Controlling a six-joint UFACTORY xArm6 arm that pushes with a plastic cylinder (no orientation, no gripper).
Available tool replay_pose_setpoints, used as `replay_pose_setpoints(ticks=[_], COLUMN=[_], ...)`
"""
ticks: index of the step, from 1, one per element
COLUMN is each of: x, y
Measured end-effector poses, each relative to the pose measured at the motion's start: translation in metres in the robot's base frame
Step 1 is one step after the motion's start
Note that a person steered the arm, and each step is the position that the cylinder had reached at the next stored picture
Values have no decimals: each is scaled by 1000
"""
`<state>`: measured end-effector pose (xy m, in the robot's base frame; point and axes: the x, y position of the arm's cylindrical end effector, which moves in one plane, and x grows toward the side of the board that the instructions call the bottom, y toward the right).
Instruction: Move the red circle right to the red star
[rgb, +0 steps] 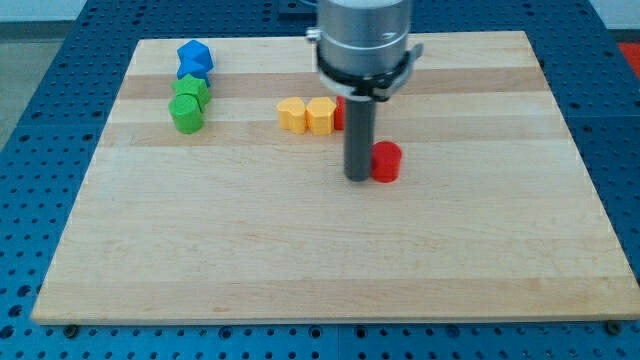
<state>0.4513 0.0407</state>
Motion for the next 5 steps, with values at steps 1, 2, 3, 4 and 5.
replay_pose_setpoints(ticks=[1, 2, 3, 4, 5], x=[7, 39, 23, 4, -13], y=[9, 27, 44, 44, 44])
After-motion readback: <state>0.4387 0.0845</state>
